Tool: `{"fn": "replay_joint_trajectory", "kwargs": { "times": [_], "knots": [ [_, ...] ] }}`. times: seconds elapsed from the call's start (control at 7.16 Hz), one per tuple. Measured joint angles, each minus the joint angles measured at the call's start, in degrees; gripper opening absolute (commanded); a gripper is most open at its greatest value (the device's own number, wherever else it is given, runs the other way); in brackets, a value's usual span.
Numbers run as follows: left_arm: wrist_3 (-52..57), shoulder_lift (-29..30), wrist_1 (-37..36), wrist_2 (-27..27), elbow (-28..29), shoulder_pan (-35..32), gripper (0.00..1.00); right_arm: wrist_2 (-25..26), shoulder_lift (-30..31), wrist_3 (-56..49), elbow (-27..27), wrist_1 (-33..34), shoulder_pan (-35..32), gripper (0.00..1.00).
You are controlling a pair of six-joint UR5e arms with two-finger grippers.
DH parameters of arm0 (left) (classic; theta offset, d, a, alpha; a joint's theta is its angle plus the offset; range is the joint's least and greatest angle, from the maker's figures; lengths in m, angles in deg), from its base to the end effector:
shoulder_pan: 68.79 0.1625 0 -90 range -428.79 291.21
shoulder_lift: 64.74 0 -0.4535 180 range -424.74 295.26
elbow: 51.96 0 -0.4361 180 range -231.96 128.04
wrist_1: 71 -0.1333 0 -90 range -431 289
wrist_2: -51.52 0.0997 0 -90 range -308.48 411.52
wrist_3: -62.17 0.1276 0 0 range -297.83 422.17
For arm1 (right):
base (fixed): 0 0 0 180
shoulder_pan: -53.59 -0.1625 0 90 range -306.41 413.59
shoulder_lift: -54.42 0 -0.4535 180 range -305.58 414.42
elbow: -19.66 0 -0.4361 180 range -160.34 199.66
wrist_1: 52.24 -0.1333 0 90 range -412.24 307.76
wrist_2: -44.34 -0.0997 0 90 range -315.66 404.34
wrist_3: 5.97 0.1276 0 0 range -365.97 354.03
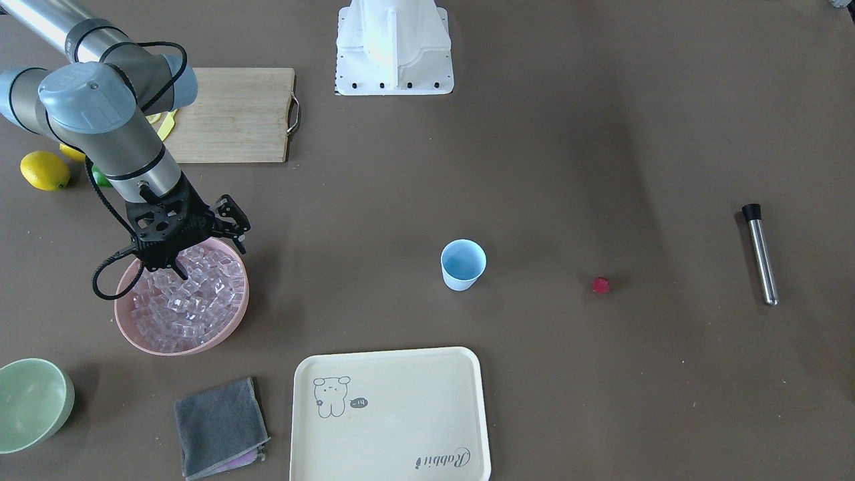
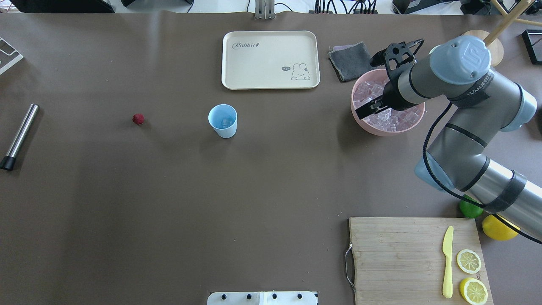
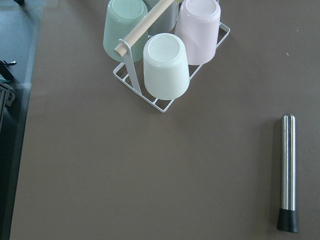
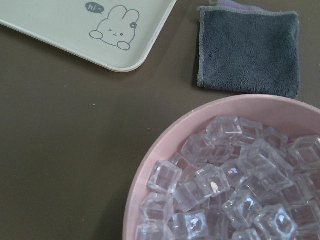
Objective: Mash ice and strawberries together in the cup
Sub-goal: 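Move the right gripper back over the pink bowl of ice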
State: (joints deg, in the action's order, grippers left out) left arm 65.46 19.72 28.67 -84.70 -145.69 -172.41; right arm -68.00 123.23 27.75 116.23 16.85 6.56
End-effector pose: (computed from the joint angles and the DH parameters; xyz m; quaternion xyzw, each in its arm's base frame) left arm -0.1584 -0.4791 0.7015 0.1199 0.3781 -0.0558 0.9163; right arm -0.4180 -0.5731 0.3853 0.2076 -0.3892 -0.1516 0.8845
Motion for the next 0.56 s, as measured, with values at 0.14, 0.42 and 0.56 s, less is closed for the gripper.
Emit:
{"fn": "replay_joint_trajectory", "kwargs": {
  "times": [0.14,0.42,0.56],
  "knots": [
    [-0.07,0.01,0.0,0.0,-0.09,0.01,0.99,-0.29,0.06,-1.83,-1.22,0.03,-0.75,0.81],
    [-0.21,0.05,-0.02,0.0,-0.42,0.07,0.99,-2.51,-0.17,-3.87,-3.24,0.07,-2.62,0.57],
    [-0.26,0.05,-0.1,-0.11,-0.7,0.07,0.99,-3.14,-0.42,-4.08,-3.79,0.02,-2.92,0.57]
  ]
}}
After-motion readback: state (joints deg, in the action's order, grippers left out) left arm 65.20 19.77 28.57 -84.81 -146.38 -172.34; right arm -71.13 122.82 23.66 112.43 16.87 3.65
